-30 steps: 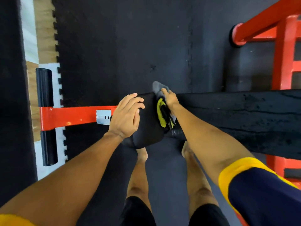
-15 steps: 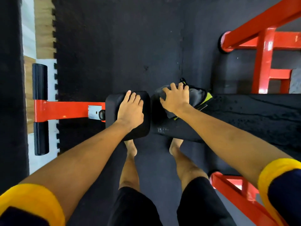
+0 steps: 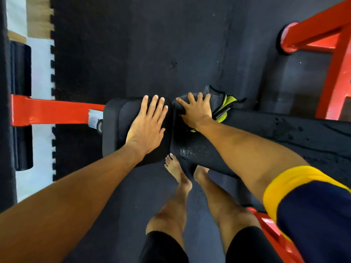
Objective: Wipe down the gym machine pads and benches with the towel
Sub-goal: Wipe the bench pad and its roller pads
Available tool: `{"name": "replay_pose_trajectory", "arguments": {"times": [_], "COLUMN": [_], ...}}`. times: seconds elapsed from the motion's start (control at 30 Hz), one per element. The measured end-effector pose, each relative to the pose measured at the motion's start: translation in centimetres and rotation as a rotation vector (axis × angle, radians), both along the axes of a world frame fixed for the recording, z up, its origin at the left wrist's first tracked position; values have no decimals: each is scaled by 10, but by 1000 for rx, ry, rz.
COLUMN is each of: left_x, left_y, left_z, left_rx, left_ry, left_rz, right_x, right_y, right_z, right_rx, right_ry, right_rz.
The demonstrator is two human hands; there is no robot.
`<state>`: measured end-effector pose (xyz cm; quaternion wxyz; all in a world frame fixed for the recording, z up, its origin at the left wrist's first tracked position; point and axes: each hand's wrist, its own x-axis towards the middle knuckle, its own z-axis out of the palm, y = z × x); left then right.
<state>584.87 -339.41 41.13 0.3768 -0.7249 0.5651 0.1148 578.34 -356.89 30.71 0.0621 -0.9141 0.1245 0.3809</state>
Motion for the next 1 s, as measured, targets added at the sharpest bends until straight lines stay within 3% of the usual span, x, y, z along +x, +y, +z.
{"name": "replay_pose_trajectory", "arguments": {"times": [0.17, 0.27, 0.37, 0.5, 0.67, 0.77, 0.9, 1.0], "left_x": [0, -1, -1, -2, -2, -2, -1, -4], "left_y": [-2, -3, -4, -4, -3, -4, -3, -4], "left_z": [2, 2, 3, 0, -3, -2, -2, 0], "left_rx": [-14, -9, 9, 2, -25, -13, -26, -35], "left_ry": [-5, -1, -10, -5, -16, -10, -27, -22], "left_rz": [-1, 0, 2, 3, -8, -9, -20, -14], "right_x": [-36, -75, -80, -37, 14, 15, -6, 5], "right_y": [17, 1, -31, -39, 15, 36, 12, -5], "right_z": [7, 26, 35, 13, -10, -9, -8, -1], "right_rx": [31, 135, 113, 15, -17, -45, 90, 71], "right_ry": [-32, -17, -57, -55, 69, 53, -6, 62], "right_rz": [342, 522, 643, 504, 290, 405, 521, 263]}}
